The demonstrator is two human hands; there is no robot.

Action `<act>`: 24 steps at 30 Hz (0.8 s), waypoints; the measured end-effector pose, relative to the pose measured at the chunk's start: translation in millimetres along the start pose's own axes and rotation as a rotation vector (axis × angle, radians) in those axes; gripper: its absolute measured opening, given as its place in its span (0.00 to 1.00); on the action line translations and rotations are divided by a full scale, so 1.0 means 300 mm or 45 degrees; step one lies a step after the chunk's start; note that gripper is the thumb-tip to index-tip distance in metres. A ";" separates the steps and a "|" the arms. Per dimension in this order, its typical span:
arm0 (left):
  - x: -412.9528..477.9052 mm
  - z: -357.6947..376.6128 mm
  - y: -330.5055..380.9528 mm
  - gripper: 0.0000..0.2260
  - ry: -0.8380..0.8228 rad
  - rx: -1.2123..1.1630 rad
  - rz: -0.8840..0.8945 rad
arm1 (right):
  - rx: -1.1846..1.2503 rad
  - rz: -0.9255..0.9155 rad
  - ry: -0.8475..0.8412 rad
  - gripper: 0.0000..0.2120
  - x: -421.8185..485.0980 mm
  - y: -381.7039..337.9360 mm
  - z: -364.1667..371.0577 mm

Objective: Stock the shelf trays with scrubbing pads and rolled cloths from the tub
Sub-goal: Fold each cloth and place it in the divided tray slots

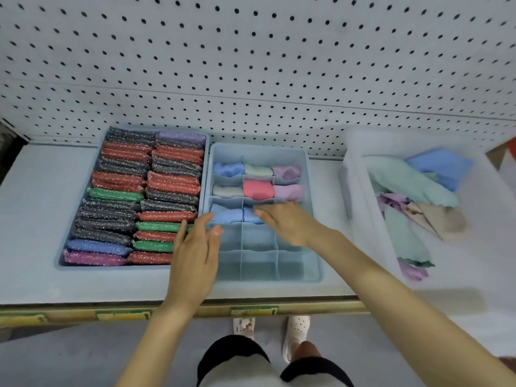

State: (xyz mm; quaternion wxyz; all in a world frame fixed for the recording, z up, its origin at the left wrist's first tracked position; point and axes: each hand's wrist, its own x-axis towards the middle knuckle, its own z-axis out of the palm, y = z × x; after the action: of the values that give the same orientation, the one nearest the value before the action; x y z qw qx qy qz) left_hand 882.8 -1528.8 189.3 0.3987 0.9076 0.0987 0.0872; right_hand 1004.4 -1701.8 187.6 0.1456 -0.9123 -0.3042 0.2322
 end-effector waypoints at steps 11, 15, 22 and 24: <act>0.004 0.347 0.547 0.23 -0.354 -0.432 0.203 | 0.810 0.643 0.850 0.04 -0.592 0.433 -0.263; -0.003 0.488 0.654 0.18 -0.519 -0.455 0.224 | 0.762 1.005 0.530 0.14 -0.691 0.668 -0.164; -0.013 0.618 0.660 0.19 -0.347 -0.210 0.318 | 0.408 0.932 0.086 0.22 -0.579 0.823 -0.033; -0.015 0.626 0.665 0.19 -0.296 -0.236 0.251 | 0.462 0.891 0.095 0.10 -0.576 0.833 -0.053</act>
State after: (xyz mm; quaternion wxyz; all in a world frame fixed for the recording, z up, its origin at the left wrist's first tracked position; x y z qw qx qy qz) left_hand 944.8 -1794.9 211.4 0.4789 0.8762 -0.0461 0.0291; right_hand 1012.2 -2004.3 157.4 0.2274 -0.9282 0.0766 0.2843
